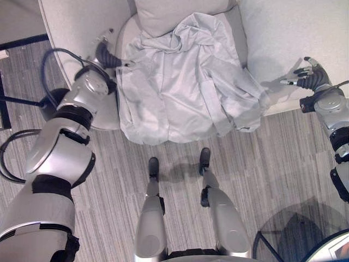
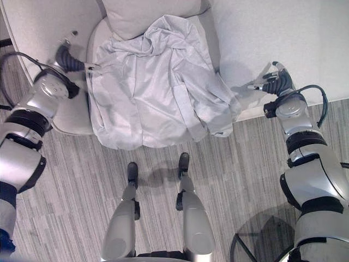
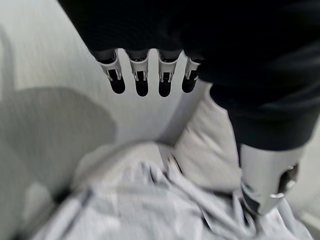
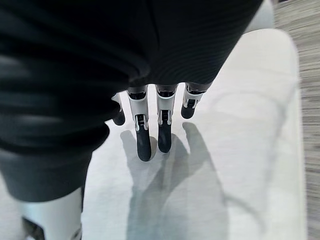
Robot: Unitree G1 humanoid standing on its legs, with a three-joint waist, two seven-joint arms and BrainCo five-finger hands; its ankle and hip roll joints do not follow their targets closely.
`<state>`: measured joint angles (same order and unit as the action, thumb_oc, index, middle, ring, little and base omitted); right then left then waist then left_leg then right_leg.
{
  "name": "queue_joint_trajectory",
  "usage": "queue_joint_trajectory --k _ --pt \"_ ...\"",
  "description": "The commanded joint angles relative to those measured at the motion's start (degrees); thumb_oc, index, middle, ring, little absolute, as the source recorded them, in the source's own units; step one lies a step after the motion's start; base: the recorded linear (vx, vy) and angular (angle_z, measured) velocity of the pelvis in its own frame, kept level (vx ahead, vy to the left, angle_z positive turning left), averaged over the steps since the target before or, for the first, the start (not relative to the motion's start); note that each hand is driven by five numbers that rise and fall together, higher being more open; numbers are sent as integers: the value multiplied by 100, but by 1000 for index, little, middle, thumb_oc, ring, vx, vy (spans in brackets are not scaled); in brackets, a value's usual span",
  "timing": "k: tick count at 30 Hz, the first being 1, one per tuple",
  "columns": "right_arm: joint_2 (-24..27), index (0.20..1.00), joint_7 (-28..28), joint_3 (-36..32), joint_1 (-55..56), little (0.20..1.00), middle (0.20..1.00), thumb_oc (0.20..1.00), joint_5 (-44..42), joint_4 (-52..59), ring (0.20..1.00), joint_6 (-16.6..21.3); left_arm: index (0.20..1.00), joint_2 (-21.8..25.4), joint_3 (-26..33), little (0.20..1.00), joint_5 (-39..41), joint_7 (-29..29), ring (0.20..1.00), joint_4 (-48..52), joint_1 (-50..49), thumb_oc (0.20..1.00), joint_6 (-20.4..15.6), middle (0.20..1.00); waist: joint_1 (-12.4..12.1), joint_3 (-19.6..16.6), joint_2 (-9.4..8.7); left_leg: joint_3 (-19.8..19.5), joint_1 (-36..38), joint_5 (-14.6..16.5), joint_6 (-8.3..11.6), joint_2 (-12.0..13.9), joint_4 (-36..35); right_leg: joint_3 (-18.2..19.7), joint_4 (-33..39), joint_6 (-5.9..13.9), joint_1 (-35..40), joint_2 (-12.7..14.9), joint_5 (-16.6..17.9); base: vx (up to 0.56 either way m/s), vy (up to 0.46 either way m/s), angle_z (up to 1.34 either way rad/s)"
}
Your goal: Hang the clothes on the sofa on the clothes rack.
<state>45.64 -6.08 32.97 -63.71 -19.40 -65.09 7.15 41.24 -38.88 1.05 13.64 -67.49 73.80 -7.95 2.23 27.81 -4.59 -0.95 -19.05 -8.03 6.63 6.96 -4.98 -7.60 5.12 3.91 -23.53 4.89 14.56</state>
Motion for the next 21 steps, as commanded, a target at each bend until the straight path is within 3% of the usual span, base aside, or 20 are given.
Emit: queue_joint_trajectory --k 1,12,21 --pt "63 1000 -115 216 -60 1000 1000 1000 -223 376 1000 388 1000 90 -180 1000 -111 295 1000 -68 1 1000 -176 1000 -100 -466 -131 -240 -2 120 201 213 -2 222 -12 979 359 475 -390 0 0 0" --pt "34 1000 -284 84 124 1000 1000 1000 -167 2011 1000 788 1000 139 191 1000 -165 564 1000 404 -457 1000 -162 1000 -176 -478 -167 -282 70 192 215 171 -2 148 -12 977 490 489 -465 1 0 3" --pt "-230 1000 -207 582 -185 1000 1000 1000 87 1347 1000 531 1000 -24 34 1000 -222 585 1000 293 -387 1000 -134 1000 -255 -386 -130 -327 50 181 215 153 -2 106 -12 968 504 508 -463 -5 -3 6"
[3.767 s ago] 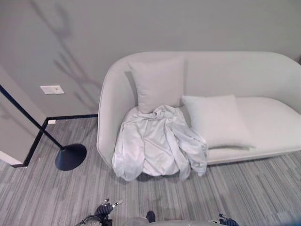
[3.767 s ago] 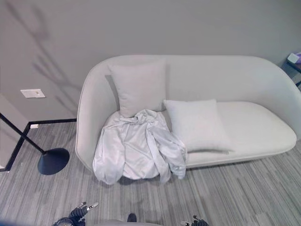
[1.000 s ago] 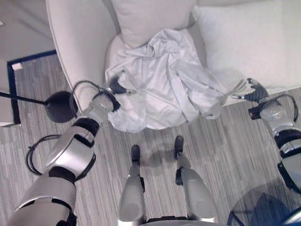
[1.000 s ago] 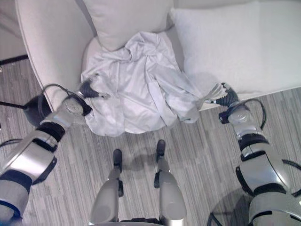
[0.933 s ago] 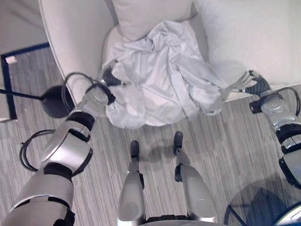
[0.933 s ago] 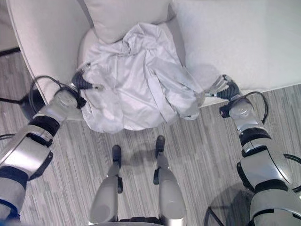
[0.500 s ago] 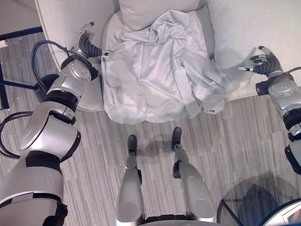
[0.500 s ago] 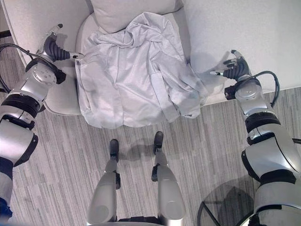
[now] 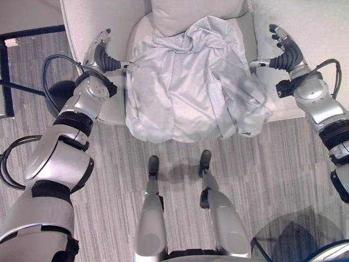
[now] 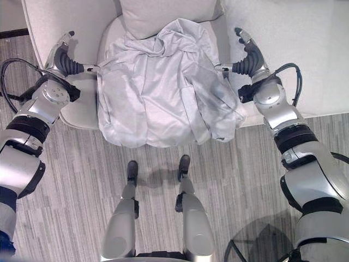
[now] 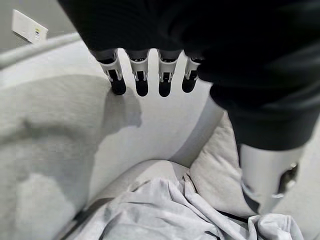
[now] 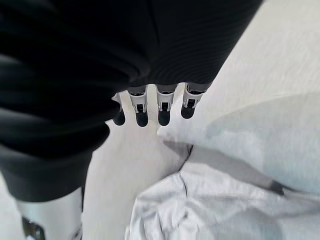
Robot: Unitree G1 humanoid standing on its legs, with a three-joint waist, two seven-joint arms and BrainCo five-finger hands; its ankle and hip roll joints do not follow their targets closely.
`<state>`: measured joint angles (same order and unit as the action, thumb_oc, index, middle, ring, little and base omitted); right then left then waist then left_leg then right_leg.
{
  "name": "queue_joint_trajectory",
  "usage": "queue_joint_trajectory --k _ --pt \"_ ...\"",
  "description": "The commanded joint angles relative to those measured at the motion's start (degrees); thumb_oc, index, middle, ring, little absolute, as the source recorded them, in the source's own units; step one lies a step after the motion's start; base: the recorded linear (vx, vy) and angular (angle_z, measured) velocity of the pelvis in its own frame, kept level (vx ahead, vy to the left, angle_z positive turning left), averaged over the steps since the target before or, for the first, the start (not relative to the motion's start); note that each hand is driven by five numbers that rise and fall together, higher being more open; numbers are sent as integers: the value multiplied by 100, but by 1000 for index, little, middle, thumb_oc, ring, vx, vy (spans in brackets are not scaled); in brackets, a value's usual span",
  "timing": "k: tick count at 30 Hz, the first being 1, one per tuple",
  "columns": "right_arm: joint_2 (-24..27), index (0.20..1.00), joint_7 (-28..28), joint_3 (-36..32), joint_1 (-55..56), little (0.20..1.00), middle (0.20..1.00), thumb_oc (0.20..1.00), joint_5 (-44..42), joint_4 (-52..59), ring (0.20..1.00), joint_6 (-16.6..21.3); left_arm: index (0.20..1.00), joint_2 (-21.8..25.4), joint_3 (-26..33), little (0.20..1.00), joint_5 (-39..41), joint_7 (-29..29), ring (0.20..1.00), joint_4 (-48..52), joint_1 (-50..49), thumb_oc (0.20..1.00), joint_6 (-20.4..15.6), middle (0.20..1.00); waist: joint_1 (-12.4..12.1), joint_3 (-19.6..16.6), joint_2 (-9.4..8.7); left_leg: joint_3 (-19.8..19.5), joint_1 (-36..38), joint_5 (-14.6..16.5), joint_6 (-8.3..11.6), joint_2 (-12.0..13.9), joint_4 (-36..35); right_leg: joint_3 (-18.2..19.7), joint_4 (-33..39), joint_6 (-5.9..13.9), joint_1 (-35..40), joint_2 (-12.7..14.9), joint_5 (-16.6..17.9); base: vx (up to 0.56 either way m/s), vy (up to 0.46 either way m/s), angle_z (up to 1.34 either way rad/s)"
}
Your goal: Hang the clothes on the sofa on the clothes rack.
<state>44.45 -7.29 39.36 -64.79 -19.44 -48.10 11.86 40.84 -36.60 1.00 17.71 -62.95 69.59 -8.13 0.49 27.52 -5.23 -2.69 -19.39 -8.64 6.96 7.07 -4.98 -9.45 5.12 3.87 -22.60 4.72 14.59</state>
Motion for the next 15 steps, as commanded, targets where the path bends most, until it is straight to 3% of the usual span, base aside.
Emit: queue_joint_trajectory --k 1,15 --pt "-201 1000 -57 -17 -95 1000 1000 1000 88 -547 1000 29 1000 -17 -228 1000 -224 182 1000 -218 70 1000 -111 1000 -88 -334 -55 -160 70 235 182 139 -2 292 -12 971 399 528 -465 0 0 0" --pt "-430 1000 -133 271 -750 1000 1000 1000 111 -1688 1000 -88 1000 -70 -718 1000 -346 140 1000 -562 640 1000 -118 1000 -175 -76 -23 -287 -511 72 169 94 -2 227 -12 1017 -72 490 -359 -5 0 3"
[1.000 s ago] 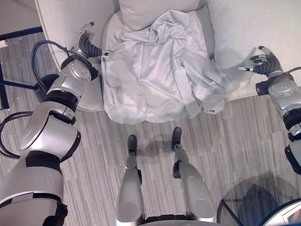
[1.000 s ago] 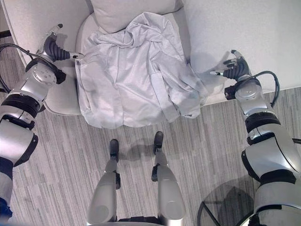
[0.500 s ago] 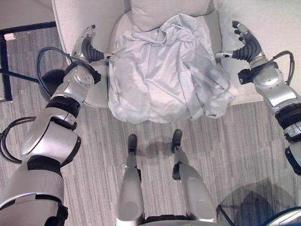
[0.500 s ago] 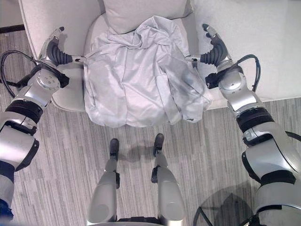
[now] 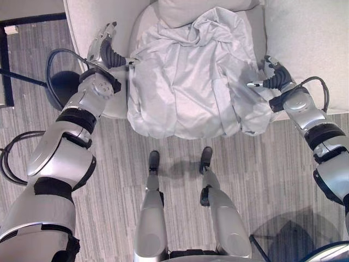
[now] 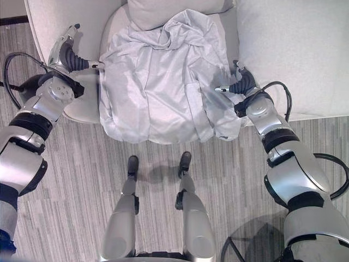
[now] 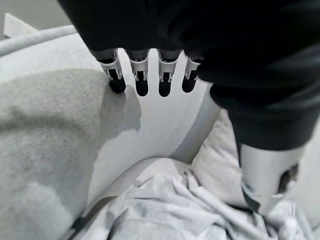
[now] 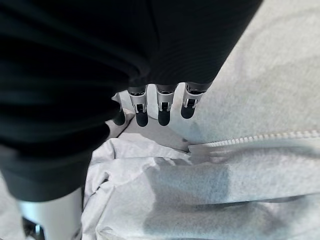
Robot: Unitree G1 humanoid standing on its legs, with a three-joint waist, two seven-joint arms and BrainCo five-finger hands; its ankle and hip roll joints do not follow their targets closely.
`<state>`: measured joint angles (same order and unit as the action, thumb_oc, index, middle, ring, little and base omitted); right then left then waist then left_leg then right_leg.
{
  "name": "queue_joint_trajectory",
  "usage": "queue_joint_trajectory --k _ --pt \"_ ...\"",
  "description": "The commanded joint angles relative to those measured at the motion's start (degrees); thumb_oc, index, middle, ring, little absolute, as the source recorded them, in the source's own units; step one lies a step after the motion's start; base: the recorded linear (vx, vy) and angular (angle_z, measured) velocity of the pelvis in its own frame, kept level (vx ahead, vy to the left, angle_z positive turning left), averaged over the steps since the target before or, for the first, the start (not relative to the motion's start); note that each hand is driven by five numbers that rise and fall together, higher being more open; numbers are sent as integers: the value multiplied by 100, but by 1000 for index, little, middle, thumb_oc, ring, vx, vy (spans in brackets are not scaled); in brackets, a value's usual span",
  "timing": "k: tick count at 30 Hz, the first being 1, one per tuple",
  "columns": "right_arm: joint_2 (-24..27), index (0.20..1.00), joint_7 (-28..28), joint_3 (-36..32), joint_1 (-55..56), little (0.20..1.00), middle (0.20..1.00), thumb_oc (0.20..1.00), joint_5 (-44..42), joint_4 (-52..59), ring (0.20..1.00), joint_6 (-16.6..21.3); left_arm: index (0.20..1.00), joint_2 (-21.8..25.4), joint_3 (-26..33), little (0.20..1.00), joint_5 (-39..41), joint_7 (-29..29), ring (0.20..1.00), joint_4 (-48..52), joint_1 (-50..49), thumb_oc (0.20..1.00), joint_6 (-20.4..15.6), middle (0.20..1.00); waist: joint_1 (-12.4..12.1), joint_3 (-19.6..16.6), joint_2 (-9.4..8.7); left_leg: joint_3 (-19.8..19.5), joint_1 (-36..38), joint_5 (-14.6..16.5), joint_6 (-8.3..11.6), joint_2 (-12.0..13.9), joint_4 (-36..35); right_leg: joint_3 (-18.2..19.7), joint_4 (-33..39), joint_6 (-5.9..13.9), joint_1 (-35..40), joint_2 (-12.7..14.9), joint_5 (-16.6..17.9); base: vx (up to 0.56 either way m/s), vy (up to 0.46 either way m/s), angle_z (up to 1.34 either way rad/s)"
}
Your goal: Hang the clothes on the sofa on the clothes rack.
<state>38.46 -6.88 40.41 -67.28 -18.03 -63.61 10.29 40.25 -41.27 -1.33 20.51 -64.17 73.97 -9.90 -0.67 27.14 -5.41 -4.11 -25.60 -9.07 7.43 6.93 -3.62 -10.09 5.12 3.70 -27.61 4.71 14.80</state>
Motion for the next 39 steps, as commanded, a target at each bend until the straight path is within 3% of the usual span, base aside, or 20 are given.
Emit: queue_joint_trajectory --k 1,10,23,31,39 --pt "186 1000 -187 197 -576 1000 1000 1000 -31 -187 1000 68 1000 -30 -286 1000 -128 -143 1000 -416 243 1000 62 1000 -70 -21 -5 -155 61 111 117 94 -138 294 -12 1034 397 485 -378 0 0 0" --pt "222 1000 -284 326 -899 1000 1000 1000 -125 -516 1000 73 1000 -379 -811 1000 -567 -76 1000 -339 674 1000 164 1000 -103 85 90 -225 -152 84 77 44 -138 299 -12 1008 198 493 -389 2 -1 4" --pt "152 1000 -351 400 -974 1000 1000 1000 -79 -737 1000 18 1000 -853 -1038 1000 -749 -137 1000 -458 826 1000 255 1000 -29 222 231 -225 -269 78 70 12 -138 344 -12 968 30 483 -389 -1 0 0" --pt "210 1000 -457 471 -1203 1000 1000 1000 -125 -762 1000 70 1000 -688 -1208 1000 -852 -92 1000 -644 1023 1000 281 1000 27 265 243 -234 -575 35 68 25 -138 351 -12 987 -289 483 -341 1 2 0" --pt "331 1000 -566 707 -1626 1000 1000 1000 -258 -725 1000 182 1000 -219 -1494 1000 -840 88 1000 -819 1611 1000 281 1000 72 265 156 -282 -999 -5 57 51 -111 368 -12 1010 -699 470 -302 4 9 -4"
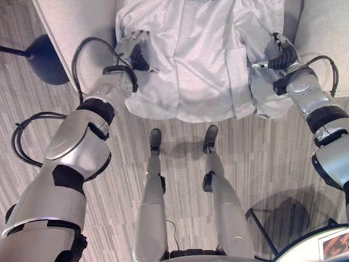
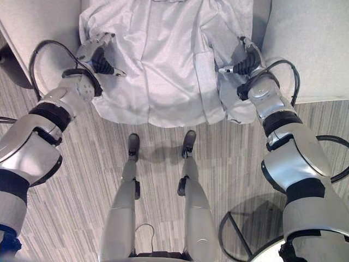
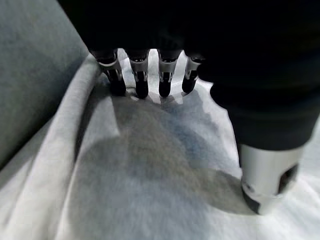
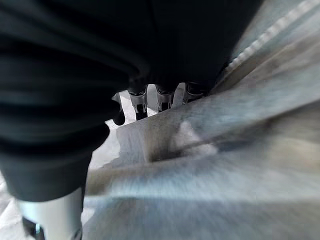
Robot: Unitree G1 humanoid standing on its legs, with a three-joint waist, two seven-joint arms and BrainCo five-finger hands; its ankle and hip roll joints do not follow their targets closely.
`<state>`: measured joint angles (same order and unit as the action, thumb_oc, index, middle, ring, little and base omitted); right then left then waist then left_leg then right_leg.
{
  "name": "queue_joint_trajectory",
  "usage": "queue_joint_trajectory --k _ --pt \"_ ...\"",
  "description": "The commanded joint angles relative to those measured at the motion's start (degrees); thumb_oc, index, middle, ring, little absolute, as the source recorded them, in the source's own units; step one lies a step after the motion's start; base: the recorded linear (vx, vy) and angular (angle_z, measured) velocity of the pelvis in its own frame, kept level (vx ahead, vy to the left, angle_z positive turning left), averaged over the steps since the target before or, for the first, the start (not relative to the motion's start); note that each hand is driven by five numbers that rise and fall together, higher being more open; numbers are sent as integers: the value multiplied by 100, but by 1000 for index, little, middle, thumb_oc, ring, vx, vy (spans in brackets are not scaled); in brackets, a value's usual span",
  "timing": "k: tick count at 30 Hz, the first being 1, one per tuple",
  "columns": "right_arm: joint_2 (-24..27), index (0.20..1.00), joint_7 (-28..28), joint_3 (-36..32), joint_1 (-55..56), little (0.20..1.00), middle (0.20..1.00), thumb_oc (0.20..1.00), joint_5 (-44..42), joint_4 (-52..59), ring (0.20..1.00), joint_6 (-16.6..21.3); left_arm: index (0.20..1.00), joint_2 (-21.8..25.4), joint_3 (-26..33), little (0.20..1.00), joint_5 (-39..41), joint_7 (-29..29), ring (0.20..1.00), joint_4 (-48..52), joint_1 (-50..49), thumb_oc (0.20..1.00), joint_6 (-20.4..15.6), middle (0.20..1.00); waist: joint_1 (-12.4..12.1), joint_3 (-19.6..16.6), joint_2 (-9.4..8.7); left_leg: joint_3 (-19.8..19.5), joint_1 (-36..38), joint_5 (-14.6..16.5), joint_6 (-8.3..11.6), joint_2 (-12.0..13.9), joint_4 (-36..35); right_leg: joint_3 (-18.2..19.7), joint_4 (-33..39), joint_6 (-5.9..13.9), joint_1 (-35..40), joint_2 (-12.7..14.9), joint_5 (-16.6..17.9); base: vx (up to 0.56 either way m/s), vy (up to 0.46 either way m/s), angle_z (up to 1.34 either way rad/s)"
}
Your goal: Hang the clothes on the sofa on the clothes rack.
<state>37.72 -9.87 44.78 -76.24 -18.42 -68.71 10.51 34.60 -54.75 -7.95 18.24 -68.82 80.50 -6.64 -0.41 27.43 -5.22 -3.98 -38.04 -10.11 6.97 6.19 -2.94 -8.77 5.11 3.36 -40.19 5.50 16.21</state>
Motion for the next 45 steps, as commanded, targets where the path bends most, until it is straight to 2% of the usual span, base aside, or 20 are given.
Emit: queue_joint_trajectory --k 1,10,14,18,24,36,37,38,39,45 --pt "413 1000 -295 290 -762 1000 1000 1000 -221 -211 1000 172 1000 371 -172 1000 -208 355 1000 -365 1035 1000 -34 1000 53 236 129 -310 203 101 102 125 -177 240 -11 1049 516 391 -434 0 0 0" --pt "473 1000 -388 444 -1002 1000 1000 1000 -385 -144 1000 235 1000 463 -432 1000 -305 668 1000 -358 1563 1000 83 1000 62 236 68 -387 -119 92 90 100 -111 235 -11 1041 291 362 -443 -3 4 1" --pt "358 1000 -347 437 -1054 1000 1000 1000 -584 -91 1000 260 1000 478 -480 1000 -270 687 1000 -370 1659 1000 103 1000 38 236 45 -405 -184 112 82 85 -40 224 -11 1037 259 367 -439 0 0 0" --pt "123 1000 -242 317 -1124 1000 1000 1000 -1134 -28 1000 304 1000 351 -461 1000 -103 651 1000 -409 1715 1000 105 1000 16 236 12 -433 -267 132 84 71 -33 199 -11 1026 190 374 -422 0 0 0" --pt "-390 1000 -283 610 -1214 1000 1000 1000 -767 45 1000 213 1000 207 -463 1000 -23 657 1000 -419 1782 1000 137 1000 -26 236 -10 -465 -373 179 74 76 12 207 -11 1004 99 344 -448 0 0 0" --pt "-818 1000 -344 797 -1495 1000 1000 1000 -432 -597 1000 -29 1000 -133 -520 1000 -62 675 1000 -570 1951 1000 166 1000 -38 236 30 -493 -541 131 67 18 -26 212 -11 1002 -85 350 -404 0 1 1" --pt "-864 542 -325 804 -1512 542 542 542 -446 -659 542 -54 959 -176 -535 959 -62 655 959 -601 1976 959 170 959 -31 236 36 -484 -568 119 71 11 -31 210 -11 1008 -112 356 -394 0 0 0" --pt "-864 398 -325 804 -1511 398 398 398 -446 -659 398 -54 959 -176 -535 959 -62 655 959 -601 1975 959 170 959 -32 236 36 -482 -566 119 71 12 -32 211 -11 1008 -111 355 -394 0 0 0" --pt "-942 200 -312 811 -1543 200 200 200 -466 -756 200 -91 200 -237 -572 200 -62 619 200 -626 2017 200 175 200 -30 236 47 -472 -593 98 73 5 -61 226 -11 1009 -169 351 -378 0 0 0" --pt "-1004 200 -268 832 -1524 200 200 200 -548 -724 200 -102 200 -201 -697 200 -80 484 200 -695 2037 200 159 200 25 236 21 -465 -655 58 74 9 -94 256 -11 1019 -272 349 -350 0 0 0"
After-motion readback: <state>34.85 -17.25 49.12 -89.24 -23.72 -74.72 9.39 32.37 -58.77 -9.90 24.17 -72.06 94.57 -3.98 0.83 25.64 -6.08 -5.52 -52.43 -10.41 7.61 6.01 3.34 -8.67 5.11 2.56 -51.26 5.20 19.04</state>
